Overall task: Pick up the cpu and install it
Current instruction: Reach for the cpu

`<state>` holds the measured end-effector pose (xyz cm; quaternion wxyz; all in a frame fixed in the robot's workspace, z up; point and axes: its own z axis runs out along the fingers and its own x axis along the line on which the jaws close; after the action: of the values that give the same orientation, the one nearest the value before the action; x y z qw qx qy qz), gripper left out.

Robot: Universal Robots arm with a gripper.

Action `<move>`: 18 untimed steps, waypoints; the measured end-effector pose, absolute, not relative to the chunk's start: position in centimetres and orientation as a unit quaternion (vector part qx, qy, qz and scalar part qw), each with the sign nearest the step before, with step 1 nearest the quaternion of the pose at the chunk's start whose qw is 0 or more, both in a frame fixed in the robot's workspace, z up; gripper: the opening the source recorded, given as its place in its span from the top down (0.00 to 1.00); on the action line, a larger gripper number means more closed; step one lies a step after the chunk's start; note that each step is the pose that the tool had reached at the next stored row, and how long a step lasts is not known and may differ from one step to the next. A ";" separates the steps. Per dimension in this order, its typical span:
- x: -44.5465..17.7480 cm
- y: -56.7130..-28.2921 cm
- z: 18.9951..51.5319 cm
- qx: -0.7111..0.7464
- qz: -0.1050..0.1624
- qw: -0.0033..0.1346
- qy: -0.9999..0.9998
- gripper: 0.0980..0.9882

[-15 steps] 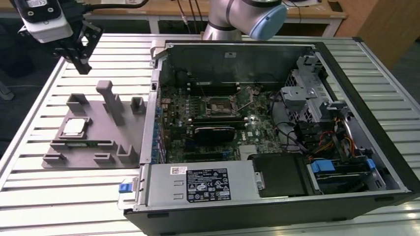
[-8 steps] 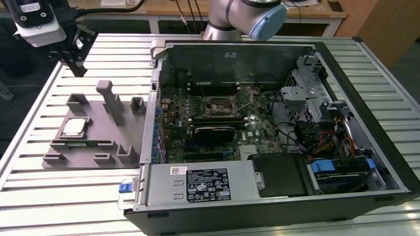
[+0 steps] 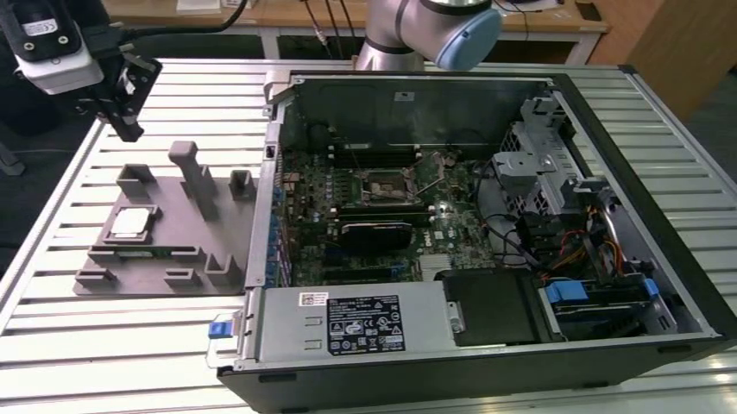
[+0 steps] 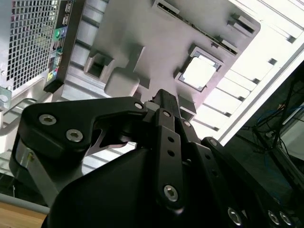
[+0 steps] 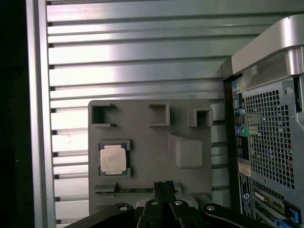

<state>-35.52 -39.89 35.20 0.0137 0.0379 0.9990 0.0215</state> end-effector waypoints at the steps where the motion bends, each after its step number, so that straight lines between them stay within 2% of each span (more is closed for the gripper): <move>1: -35.6 -39.9 35.0 0.038 0.021 0.014 0.999 0.99; 18: -38.0 -39.9 32.2 0.038 0.021 0.014 0.999 0.99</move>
<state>-37.95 -39.89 32.22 0.0137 0.0378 0.9990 0.0207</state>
